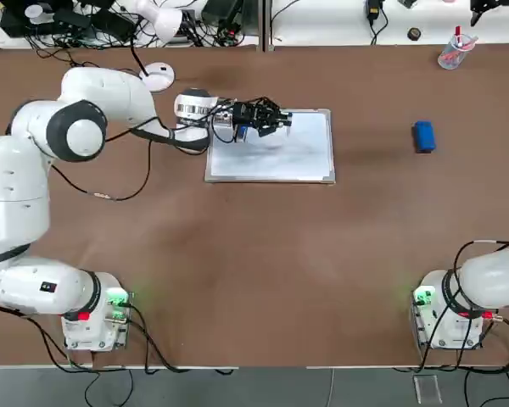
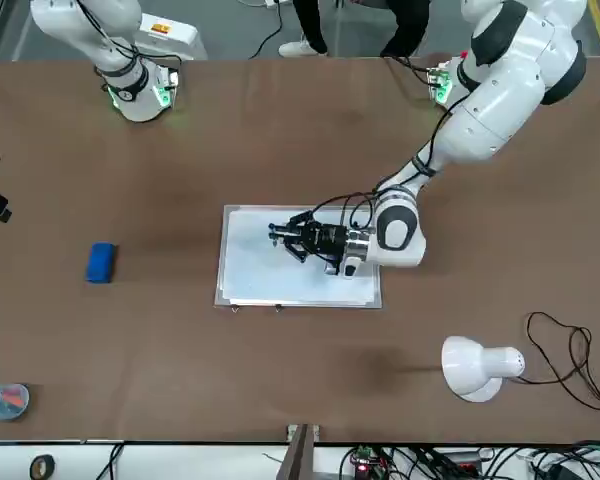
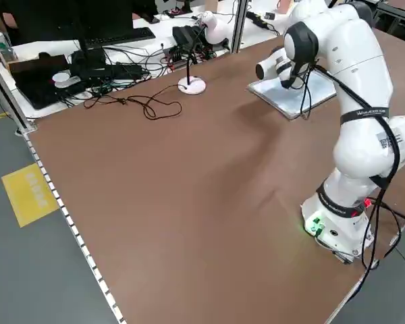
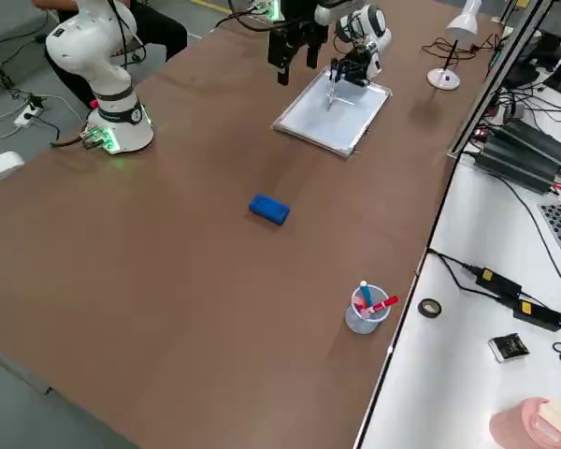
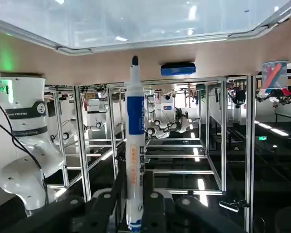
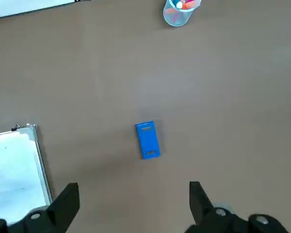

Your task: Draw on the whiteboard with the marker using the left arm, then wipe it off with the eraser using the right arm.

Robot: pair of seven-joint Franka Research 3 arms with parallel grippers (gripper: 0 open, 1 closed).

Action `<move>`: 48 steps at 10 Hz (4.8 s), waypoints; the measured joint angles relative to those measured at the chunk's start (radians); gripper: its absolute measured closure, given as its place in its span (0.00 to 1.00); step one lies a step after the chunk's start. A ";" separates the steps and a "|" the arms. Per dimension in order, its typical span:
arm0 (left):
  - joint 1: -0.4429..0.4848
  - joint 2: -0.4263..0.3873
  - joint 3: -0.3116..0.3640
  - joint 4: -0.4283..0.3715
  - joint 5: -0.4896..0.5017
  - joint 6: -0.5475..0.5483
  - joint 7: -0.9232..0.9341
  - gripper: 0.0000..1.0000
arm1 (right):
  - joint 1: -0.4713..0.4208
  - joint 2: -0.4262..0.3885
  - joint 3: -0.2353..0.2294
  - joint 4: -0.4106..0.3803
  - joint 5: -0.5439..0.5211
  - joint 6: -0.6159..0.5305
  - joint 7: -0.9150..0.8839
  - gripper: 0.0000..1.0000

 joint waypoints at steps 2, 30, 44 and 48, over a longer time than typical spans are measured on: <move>0.000 0.017 0.002 0.000 0.000 0.000 0.020 0.82 | 0.000 0.000 0.000 -0.002 0.000 0.001 0.000 0.00; -0.028 0.025 0.098 0.026 0.046 -0.012 0.032 0.82 | 0.018 0.003 0.002 -0.024 0.096 -0.084 -0.091 0.00; 0.016 -0.046 0.103 -0.050 0.165 -0.013 -0.001 0.82 | 0.018 0.003 0.002 -0.025 0.097 -0.093 -0.094 0.00; 0.016 -0.045 0.125 -0.008 0.215 -0.008 -0.081 0.82 | 0.018 0.003 0.002 -0.025 0.097 -0.099 -0.094 0.00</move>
